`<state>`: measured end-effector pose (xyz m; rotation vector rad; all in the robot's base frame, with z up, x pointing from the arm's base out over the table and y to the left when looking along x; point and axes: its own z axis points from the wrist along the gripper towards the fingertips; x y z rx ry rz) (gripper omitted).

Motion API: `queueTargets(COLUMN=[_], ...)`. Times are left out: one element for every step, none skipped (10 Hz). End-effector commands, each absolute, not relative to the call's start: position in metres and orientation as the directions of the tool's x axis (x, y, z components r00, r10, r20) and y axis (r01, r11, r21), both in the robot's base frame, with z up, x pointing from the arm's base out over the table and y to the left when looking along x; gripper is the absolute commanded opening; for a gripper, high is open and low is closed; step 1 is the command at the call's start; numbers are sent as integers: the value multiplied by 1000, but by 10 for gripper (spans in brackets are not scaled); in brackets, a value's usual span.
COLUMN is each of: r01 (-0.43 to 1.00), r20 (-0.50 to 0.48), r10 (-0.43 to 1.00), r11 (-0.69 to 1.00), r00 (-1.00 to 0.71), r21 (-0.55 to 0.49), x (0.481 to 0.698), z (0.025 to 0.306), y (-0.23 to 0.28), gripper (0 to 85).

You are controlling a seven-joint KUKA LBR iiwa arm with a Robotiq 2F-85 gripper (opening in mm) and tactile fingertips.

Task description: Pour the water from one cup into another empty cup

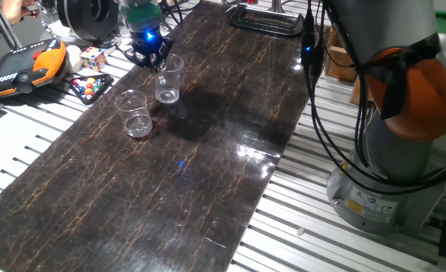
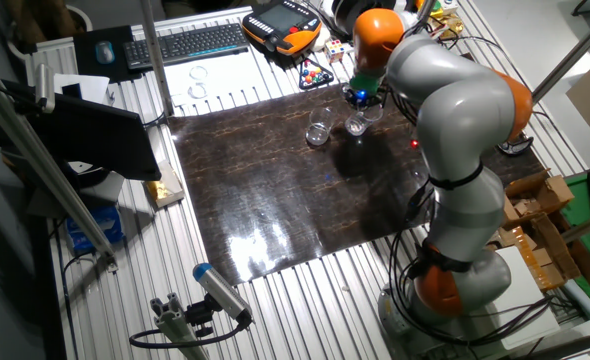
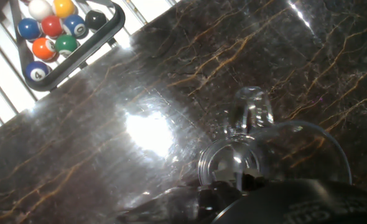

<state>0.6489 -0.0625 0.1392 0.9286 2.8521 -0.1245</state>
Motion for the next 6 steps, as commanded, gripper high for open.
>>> queueTargets(r01=[591,590,589,588,587,589], r20=[-157,-161,-163,-164,-163,-160], r10=[580,579,578,576,575,578], r11=[806,807,808,809,809,807], r00=[-800,-799,-800,-801,-802,-800], r21=[-32,-29,-28,-27,-28,-32], x=[649,649,649,648,648,647], z=[139,139,139,141,144,150], y=[-63,-62,-62,-62,-61,-59], gripper=[293,340,373,397,407,407])
